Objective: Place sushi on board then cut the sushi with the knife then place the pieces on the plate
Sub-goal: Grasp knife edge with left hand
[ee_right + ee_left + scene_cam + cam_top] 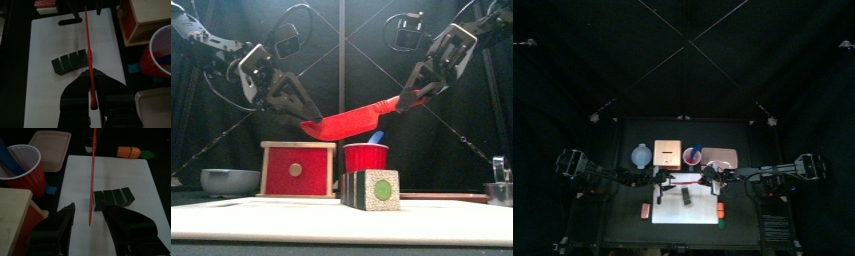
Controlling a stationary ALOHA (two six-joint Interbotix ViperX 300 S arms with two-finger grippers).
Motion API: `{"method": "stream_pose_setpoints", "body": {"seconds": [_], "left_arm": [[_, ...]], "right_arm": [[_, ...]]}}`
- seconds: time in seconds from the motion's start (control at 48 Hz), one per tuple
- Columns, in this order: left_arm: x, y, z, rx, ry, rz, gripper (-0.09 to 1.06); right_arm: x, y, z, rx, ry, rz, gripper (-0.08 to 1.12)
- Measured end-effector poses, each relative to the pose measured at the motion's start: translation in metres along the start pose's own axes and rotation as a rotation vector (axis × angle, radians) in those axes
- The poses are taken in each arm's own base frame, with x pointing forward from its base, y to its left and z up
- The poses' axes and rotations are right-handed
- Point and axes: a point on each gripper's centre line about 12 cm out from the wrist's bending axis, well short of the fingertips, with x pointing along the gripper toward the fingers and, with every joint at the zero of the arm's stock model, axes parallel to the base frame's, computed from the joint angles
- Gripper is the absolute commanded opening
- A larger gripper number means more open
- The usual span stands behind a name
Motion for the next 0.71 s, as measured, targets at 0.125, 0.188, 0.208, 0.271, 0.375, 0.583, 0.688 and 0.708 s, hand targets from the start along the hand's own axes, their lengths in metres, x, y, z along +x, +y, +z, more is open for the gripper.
{"method": "stream_pose_setpoints", "body": {"seconds": [0.125,0.188,0.208,0.271,0.375,0.583,0.688,0.708], "left_arm": [[0.0,0.001,0.0,-0.004,0.002,0.003,0.73],[0.0,0.001,0.0,-0.004,0.002,0.003,0.7],[0.0,0.001,0.0,-0.002,0.0,0.004,0.69],[0.0,0.001,0.0,-0.003,0.002,0.003,0.67],[0.0,0.0,-0.001,0.0,0.008,-0.002,0.68],[0.006,-0.004,-0.011,-0.013,0.086,-0.029,0.68],[0.008,-0.005,-0.012,-0.014,0.095,-0.031,0.68],[0.009,-0.005,-0.012,-0.016,0.096,-0.031,0.68]], "right_arm": [[0.0,0.001,0.0,-0.002,0.002,0.002,0.32],[0.0,0.001,0.0,-0.001,0.002,0.004,0.32],[0.0,0.002,0.0,-0.003,0.001,0.005,0.32],[0.0,0.002,0.0,-0.003,0.001,0.005,0.32],[0.0,0.002,-0.001,-0.002,0.002,0.005,0.32],[0.0,0.002,-0.001,-0.003,0.002,0.005,0.32],[0.0,0.002,0.0,-0.003,0.001,0.005,0.32],[0.0,0.002,-0.001,-0.004,0.002,0.006,0.32]]}}
